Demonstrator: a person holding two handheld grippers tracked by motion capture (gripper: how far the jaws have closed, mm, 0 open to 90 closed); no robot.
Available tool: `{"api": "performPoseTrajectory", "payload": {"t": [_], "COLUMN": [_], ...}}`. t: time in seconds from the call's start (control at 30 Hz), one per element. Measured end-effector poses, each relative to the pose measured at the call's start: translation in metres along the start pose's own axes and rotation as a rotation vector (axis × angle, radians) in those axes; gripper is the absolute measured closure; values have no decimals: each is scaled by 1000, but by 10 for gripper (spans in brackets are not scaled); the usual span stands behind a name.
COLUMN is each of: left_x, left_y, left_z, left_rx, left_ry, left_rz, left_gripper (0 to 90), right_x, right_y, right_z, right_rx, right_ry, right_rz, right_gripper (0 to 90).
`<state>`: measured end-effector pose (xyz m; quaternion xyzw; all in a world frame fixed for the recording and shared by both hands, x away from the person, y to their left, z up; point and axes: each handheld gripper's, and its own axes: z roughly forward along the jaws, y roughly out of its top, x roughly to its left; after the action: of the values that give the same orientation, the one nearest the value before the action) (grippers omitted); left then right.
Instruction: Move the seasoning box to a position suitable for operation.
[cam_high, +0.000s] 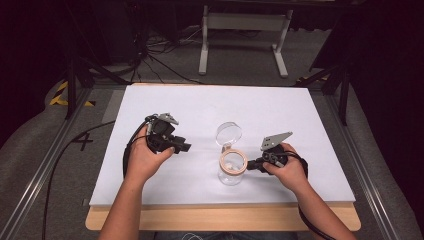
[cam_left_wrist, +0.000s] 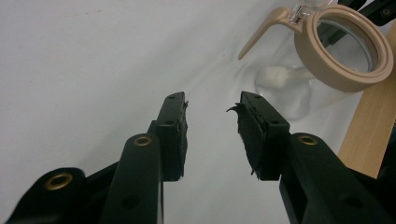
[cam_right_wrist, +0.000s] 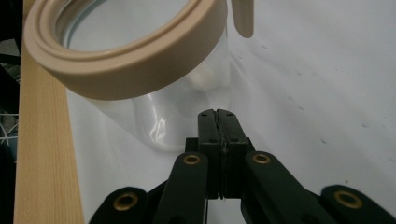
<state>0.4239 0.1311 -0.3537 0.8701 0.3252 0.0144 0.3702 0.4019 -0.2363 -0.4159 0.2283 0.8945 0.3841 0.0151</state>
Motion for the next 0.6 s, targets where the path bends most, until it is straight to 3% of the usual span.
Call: {"api": "performPoseTrajectory", "payload": {"t": [0.6], "left_x": [-2], "left_y": [4], "left_z": [8], "left_rx": [-6], "left_ry": [-6], "left_rz": [32], "left_gripper": [722], "right_x": [18], "right_y": [2], "right_z": [7], "right_rx": [26], "right_ry": [45], "right_rz": [-30], "right_gripper": [900]}}
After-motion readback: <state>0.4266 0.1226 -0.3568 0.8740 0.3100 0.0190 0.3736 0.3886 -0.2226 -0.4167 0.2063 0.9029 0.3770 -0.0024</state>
